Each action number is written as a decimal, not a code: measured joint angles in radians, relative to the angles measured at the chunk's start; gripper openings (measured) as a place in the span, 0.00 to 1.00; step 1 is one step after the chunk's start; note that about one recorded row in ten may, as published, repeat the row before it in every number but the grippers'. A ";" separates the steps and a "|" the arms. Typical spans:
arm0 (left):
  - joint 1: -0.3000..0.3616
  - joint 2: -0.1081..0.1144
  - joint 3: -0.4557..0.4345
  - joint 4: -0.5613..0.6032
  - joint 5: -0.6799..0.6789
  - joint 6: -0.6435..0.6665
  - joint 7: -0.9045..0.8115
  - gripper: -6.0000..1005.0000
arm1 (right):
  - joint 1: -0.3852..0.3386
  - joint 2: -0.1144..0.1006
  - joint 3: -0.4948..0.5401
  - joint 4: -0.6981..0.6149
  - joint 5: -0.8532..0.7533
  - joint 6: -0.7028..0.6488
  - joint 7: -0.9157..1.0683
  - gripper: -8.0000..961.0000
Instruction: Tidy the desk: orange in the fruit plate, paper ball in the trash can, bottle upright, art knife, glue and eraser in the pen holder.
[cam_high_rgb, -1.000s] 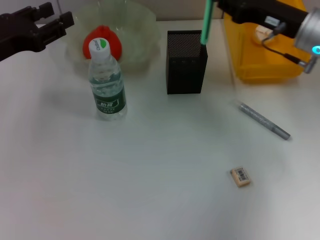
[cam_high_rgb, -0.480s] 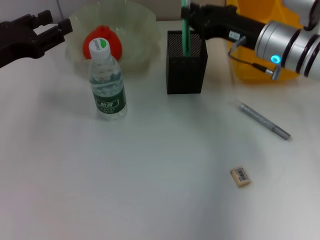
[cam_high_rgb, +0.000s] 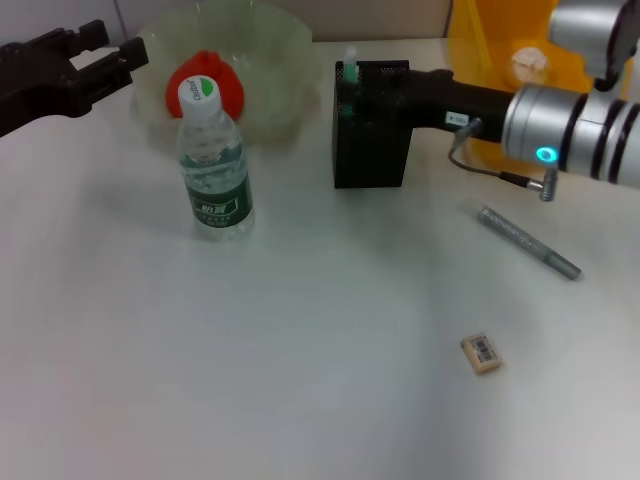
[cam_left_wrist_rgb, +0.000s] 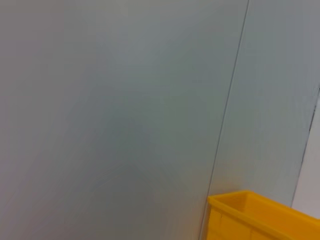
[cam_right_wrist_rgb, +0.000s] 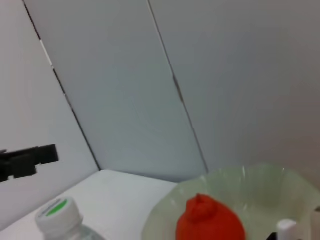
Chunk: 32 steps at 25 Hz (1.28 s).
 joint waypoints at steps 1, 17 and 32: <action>-0.001 0.000 0.000 0.000 0.000 0.002 0.002 0.60 | 0.000 0.000 0.000 0.000 0.000 0.000 0.000 0.39; -0.015 0.002 0.006 0.002 -0.004 0.017 -0.006 0.60 | -0.053 -0.020 -0.126 -0.730 -0.792 -0.543 1.017 0.52; -0.028 0.000 0.010 -0.001 0.000 0.016 0.002 0.60 | 0.063 0.003 -0.409 -0.661 -1.092 -0.635 1.253 0.59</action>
